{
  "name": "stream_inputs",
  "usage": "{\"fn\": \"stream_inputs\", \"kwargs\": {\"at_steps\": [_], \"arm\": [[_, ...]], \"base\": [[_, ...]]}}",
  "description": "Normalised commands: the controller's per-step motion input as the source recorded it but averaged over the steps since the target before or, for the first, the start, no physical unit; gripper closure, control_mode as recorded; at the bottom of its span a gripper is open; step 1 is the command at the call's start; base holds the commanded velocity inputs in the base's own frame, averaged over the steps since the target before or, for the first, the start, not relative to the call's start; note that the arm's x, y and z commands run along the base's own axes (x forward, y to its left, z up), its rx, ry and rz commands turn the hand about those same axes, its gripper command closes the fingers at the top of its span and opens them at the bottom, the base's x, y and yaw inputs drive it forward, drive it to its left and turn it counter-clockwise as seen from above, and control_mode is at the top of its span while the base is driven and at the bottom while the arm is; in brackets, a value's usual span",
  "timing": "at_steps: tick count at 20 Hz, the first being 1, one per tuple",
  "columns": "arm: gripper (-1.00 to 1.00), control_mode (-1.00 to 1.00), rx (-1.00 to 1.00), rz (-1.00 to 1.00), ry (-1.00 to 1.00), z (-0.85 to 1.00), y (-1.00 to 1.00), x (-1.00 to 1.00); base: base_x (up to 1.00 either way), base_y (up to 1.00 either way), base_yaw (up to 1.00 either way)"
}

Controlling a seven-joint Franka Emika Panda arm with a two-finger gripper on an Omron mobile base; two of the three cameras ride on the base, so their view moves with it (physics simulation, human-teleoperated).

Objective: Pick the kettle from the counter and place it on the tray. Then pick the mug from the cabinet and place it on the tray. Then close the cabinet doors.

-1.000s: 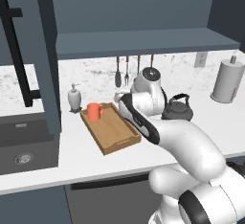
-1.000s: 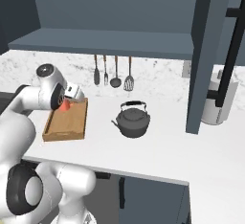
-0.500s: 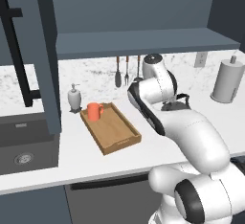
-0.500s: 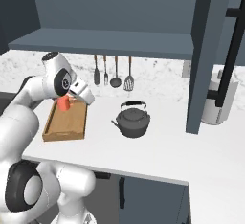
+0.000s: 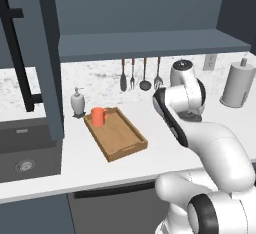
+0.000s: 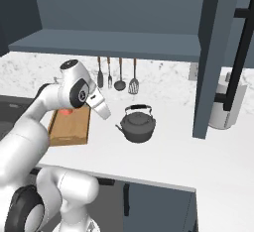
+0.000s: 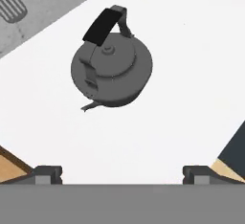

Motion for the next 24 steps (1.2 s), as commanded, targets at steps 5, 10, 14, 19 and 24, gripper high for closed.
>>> {"fn": "stream_inputs", "kwargs": {"at_steps": [5,10,14,19,24], "arm": [[-1.00,-1.00,0.12,-0.13,0.00,0.04,-0.65,0.12],[-1.00,-1.00,0.11,-0.04,0.02,0.00,-0.40,0.32],[-1.00,-1.00,0.13,0.00,0.03,0.00,-0.31,0.41],[-1.00,-1.00,0.10,0.00,0.03,-0.03,-0.25,0.30],[-1.00,-1.00,0.05,0.00,0.03,-0.18,-0.14,0.32]], "base": [[0.00,0.00,0.00],[0.00,0.00,0.00],[0.00,0.00,0.00],[0.00,0.00,0.00],[0.00,0.00,0.00]]}}
